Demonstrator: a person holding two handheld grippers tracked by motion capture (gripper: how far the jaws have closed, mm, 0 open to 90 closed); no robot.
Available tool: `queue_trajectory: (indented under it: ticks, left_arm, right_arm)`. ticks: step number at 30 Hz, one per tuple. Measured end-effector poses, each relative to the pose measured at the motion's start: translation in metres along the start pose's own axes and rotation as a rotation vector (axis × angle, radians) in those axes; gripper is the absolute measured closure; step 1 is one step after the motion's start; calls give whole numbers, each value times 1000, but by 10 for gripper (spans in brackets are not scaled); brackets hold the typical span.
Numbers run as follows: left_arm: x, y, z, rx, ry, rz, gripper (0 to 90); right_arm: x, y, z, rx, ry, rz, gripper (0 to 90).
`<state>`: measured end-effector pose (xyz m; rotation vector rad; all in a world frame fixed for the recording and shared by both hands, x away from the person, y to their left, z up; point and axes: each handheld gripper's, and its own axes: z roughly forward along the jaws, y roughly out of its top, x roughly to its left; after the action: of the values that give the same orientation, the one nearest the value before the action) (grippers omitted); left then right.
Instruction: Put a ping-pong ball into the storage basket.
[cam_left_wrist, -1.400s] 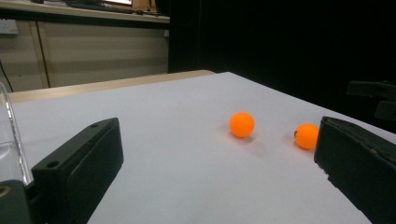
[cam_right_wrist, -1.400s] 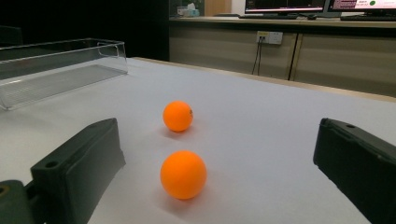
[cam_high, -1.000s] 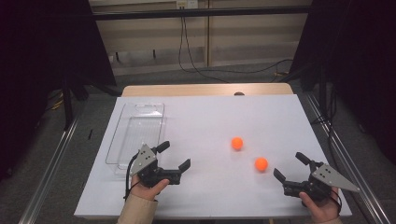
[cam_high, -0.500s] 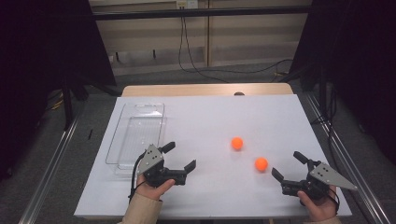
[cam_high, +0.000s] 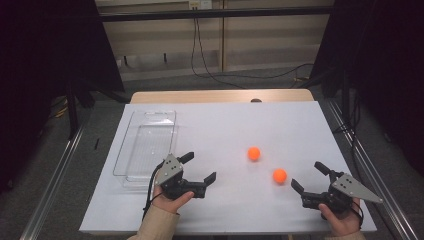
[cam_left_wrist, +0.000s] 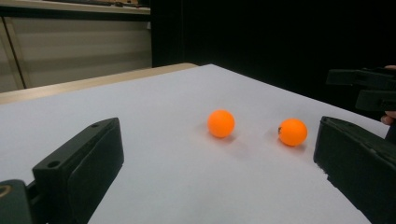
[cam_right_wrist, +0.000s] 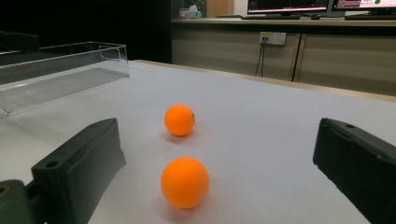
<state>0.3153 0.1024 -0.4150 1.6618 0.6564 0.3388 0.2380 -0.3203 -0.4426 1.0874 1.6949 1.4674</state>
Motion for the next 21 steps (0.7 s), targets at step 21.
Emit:
queue_trajectory:
  ticks: [21]
  left_arm:
    - [-7, 1, 21, 26, -33, 20, 15]
  right_arm:
    - [0, 0, -6, -5, -3, -4, 9]
